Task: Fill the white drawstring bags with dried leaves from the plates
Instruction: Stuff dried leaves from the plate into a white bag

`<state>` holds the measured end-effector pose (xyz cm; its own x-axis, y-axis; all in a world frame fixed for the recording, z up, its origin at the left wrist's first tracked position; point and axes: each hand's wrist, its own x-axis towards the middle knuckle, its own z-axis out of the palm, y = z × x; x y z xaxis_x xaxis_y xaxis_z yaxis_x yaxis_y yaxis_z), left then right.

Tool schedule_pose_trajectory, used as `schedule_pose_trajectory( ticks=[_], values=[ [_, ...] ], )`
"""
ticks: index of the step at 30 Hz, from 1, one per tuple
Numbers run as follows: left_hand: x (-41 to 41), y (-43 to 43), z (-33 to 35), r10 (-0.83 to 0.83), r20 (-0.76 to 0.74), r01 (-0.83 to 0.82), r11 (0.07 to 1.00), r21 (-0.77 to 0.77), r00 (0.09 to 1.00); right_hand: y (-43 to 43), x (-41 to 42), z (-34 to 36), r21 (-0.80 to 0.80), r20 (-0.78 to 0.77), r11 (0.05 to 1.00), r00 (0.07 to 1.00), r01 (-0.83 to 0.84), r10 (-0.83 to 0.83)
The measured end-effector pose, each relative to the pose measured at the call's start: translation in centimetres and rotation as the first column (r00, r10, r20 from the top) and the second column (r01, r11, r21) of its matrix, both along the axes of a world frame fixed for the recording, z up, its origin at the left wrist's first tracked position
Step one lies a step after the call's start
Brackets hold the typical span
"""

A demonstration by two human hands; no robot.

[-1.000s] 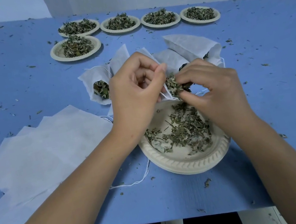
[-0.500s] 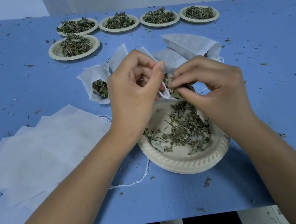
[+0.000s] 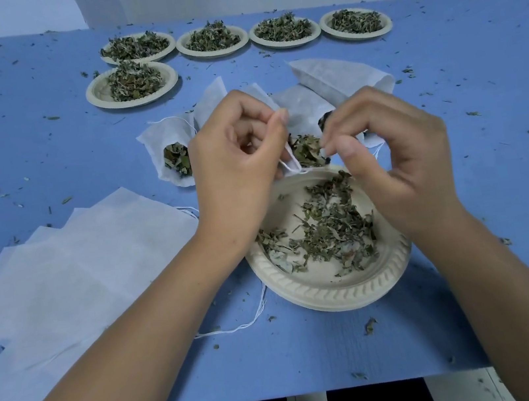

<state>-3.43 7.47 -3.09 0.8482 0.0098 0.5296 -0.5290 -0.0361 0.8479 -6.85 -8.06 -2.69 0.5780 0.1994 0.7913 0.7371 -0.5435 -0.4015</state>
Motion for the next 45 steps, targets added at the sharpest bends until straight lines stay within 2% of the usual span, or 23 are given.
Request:
schedule_pose_trajectory(
  ticks=[2, 5, 7, 12, 18, 21, 25, 27, 29, 30, 32, 34, 35, 37, 39, 40, 42, 43, 44, 45],
  values=[
    [-0.2, 0.0, 0.1, -0.037, 0.004, 0.037, 0.999, -0.004, 0.999, 0.2, 0.0, -0.2, -0.115, -0.002, 0.993, 1.0, 0.028, -0.029],
    [-0.6, -0.2, 0.3, -0.083, 0.033, 0.082, 0.996, 0.027, 0.996, 0.6, 0.2, -0.7, -0.256, -0.112, 0.966, 0.994, -0.023, -0.006],
    [-0.6, -0.3, 0.3, -0.077, 0.026, 0.076, 0.997, 0.027, 0.997, 0.4, 0.3, -0.7, -0.256, -0.099, 0.966, 0.995, -0.034, 0.009],
    [-0.2, 0.2, 0.5, -0.021, 0.0, 0.021, 0.998, -0.063, 1.0, -0.5, 0.5, -0.1, -0.157, 0.096, 0.981, 0.991, 0.11, -0.096],
    [-0.2, 0.2, 0.7, -0.037, -0.042, 0.033, 0.996, -0.088, 0.998, 0.1, 0.8, -0.9, -0.28, 0.136, 0.946, 0.982, 0.164, -0.13],
    [-0.2, 0.2, 0.8, -0.063, -0.056, 0.06, 0.997, -0.055, 0.996, 0.2, 0.5, -0.7, -0.315, 0.04, 0.938, 0.99, 0.144, -0.138],
    [-0.4, -0.1, 0.7, -0.139, -0.03, 0.139, 0.99, -0.006, 0.99, 0.4, 0.3, -0.8, -0.401, -0.1, 0.916, 0.994, -0.006, -0.037],
    [-0.4, -0.1, 0.7, -0.142, -0.023, 0.142, 0.99, -0.016, 0.99, 0.2, 0.2, -0.6, -0.292, -0.094, 0.956, 0.996, -0.027, -0.001],
    [-0.3, 0.0, 0.6, -0.129, -0.019, 0.128, 0.991, -0.033, 0.991, -0.2, 0.1, -0.4, -0.13, -0.022, 0.991, 1.0, 0.006, -0.009],
    [-0.2, 0.0, 0.6, -0.129, -0.015, 0.128, 0.991, -0.035, 0.992, -0.3, 0.2, -0.4, -0.11, -0.004, 0.993, 1.0, 0.03, -0.031],
    [-0.3, 0.0, 0.5, -0.139, -0.014, 0.139, 0.99, -0.025, 0.99, -0.2, 0.4, -0.7, -0.206, -0.057, 0.978, 0.997, 0.031, -0.044],
    [-0.3, -0.1, 0.4, -0.134, -0.029, 0.134, 0.991, -0.019, 0.99, 0.1, 0.5, -1.0, -0.256, -0.182, 0.966, 0.983, -0.027, -0.02],
    [-0.2, 0.0, 0.4, -0.122, -0.037, 0.121, 0.992, -0.025, 0.992, 0.1, 0.5, -0.9, -0.196, -0.218, 0.98, 0.976, -0.032, -0.012],
    [0.1, 0.2, 0.4, -0.076, -0.053, 0.073, 0.996, -0.05, 0.996, -0.4, 0.3, -0.1, 0.059, -0.257, 0.998, 0.966, -0.027, 0.041],
    [0.3, 0.5, 0.5, -0.03, -0.076, 0.023, 0.997, -0.08, 0.997, -1.7, 0.0, 0.9, 0.26, -0.39, 0.962, 0.902, -0.085, 0.185],
    [0.3, 0.5, 0.6, -0.014, -0.085, 0.006, 0.996, -0.091, 0.996, -2.2, -0.2, 1.3, 0.253, -0.521, 0.959, 0.818, -0.125, 0.244],
    [0.4, 0.5, 0.6, 0.002, -0.098, -0.012, 0.995, -0.097, 0.995, -2.4, -0.3, 1.3, 0.077, -0.797, 0.969, 0.57, -0.234, 0.201],
    [0.3, 0.4, 0.6, 0.004, -0.101, -0.014, 0.995, -0.096, 0.995, -2.2, -0.3, 1.0, 0.002, -0.874, 0.955, 0.464, -0.296, 0.146],
    [0.3, 0.4, 0.6, 0.003, -0.102, -0.013, 0.995, -0.095, 0.995, -1.9, -0.3, 0.6, -0.036, -0.903, 0.939, 0.414, -0.341, 0.116],
    [0.3, 0.4, 0.6, 0.001, -0.102, -0.011, 0.995, -0.095, 0.995, -1.6, -0.2, 0.4, -0.036, -0.903, 0.934, 0.411, -0.356, 0.122]
  ],
)
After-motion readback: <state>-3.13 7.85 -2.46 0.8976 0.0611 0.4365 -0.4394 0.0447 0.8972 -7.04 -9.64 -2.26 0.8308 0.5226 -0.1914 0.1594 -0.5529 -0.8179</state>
